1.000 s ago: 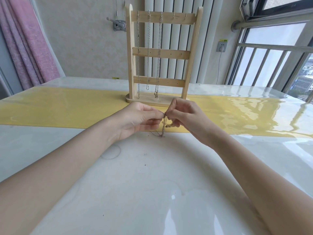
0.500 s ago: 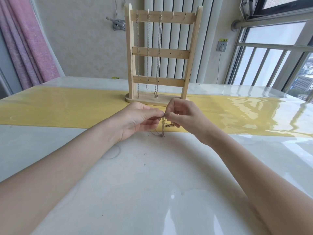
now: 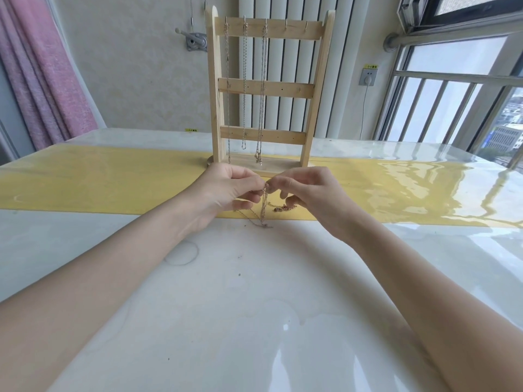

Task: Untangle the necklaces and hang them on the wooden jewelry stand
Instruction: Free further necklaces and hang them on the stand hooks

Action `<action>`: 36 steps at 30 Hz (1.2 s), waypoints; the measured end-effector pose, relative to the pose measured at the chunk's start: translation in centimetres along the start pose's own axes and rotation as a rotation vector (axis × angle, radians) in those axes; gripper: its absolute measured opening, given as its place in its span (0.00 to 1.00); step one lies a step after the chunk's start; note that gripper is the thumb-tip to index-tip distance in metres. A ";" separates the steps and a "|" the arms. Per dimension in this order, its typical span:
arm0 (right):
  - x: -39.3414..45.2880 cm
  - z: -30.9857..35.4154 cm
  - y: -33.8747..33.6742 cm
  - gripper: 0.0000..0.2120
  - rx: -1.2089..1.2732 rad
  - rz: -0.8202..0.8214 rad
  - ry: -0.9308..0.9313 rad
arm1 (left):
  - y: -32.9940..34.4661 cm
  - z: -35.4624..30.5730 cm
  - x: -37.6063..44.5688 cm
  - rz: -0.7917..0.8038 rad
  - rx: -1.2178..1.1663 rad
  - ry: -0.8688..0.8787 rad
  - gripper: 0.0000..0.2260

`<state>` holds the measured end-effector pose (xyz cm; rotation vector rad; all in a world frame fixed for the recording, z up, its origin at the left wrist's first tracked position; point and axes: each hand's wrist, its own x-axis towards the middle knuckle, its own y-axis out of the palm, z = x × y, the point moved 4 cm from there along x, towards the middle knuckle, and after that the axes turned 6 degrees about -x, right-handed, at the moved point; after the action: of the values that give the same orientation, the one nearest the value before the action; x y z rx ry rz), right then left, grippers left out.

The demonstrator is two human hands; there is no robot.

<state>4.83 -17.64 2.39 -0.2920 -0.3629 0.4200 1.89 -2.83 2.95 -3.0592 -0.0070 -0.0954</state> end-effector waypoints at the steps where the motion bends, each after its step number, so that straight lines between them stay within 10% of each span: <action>1: 0.0 -0.1 -0.1 0.07 0.041 -0.018 0.003 | 0.1 0.0 0.0 -0.005 0.011 0.004 0.06; 19: -0.3 0.1 0.8 0.06 -0.347 0.061 0.113 | 1.6 -0.2 -0.7 -0.021 0.877 0.507 0.08; 25: 0.0 0.5 0.6 0.09 -0.538 0.045 -0.043 | 1.3 0.5 -0.1 0.100 0.534 0.257 0.11; 31: -0.1 0.3 -0.2 0.12 0.026 0.047 0.083 | 0.6 0.0 -0.1 0.063 0.020 0.113 0.06; 36: -0.1 -0.2 -0.2 0.09 0.077 0.051 0.105 | 0.8 -0.2 -0.2 0.080 0.036 0.149 0.02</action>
<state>4.87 -17.91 2.21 -0.2479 -0.2364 0.4656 1.67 -3.60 3.08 -3.0039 0.1214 -0.3142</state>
